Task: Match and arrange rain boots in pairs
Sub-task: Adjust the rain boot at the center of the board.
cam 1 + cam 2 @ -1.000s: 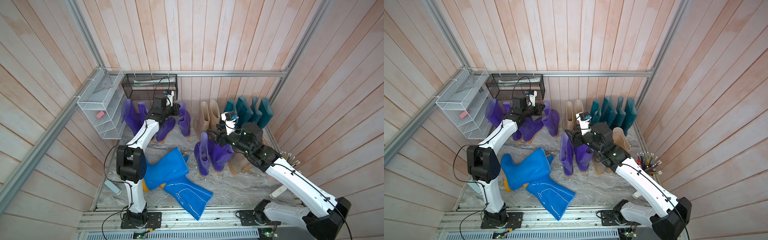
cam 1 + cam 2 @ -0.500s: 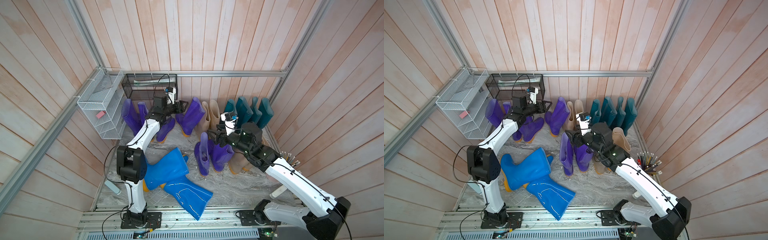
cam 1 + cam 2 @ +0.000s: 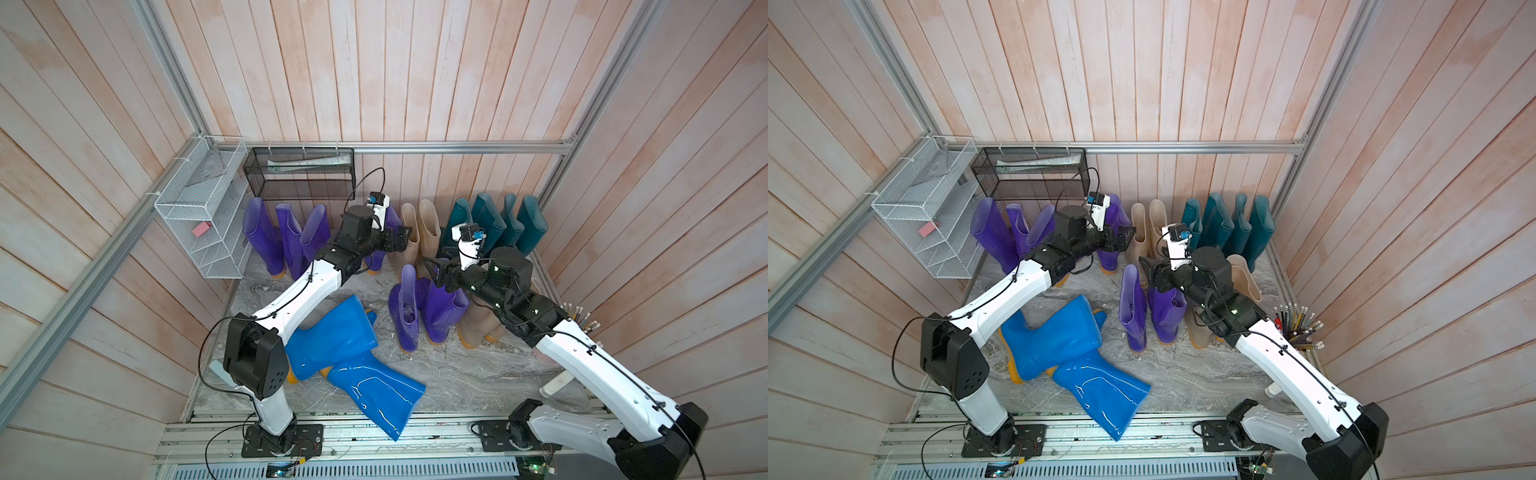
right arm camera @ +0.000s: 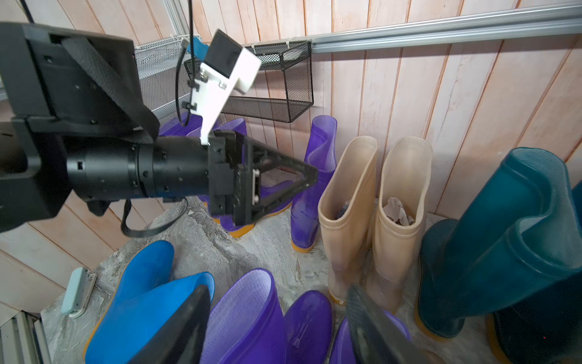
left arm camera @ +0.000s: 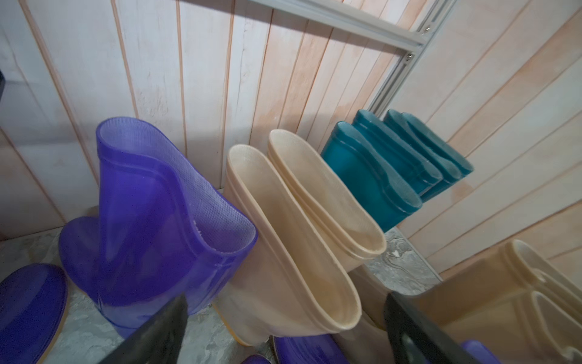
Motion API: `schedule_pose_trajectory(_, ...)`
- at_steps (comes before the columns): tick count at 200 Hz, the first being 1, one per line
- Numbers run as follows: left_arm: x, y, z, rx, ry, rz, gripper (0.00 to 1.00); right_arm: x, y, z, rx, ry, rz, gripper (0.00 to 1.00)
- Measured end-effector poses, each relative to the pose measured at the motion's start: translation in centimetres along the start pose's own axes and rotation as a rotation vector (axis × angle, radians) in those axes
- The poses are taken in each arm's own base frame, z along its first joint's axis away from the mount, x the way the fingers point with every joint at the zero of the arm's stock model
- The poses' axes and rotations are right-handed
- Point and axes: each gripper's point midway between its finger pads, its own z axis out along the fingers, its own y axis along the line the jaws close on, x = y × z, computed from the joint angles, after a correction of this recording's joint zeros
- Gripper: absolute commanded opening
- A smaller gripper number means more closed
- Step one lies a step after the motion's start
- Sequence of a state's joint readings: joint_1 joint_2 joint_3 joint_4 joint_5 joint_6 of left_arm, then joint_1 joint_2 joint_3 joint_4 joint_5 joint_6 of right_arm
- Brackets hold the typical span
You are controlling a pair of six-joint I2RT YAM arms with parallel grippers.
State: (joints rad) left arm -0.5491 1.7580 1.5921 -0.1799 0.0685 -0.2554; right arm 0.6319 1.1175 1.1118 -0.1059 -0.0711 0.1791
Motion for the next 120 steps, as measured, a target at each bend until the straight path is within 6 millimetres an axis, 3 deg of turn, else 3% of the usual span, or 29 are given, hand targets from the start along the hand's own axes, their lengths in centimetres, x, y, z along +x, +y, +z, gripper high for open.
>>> schedule_pose_trajectory(40,3.3,2.9,1.2,-0.183,0.017,-0.007,0.76,0.6,-0.4,-0.3,0.012,0.009,0.002,0.7)
schedule_pose_trajectory(59,4.3,3.9,1.5,-0.227,0.028,0.0,0.74,0.4,-0.5,-0.5,0.015,0.002,0.003,0.7)
schedule_pose_trajectory(89,4.8,4.8,2.8,-0.237,0.03,0.013,0.95,0.6,-0.7,-0.7,0.019,0.003,0.004,0.7)
schedule_pose_trajectory(120,5.3,5.2,4.1,-0.215,0.043,0.027,0.99,0.6,-0.9,-0.7,0.025,0.003,0.005,0.71)
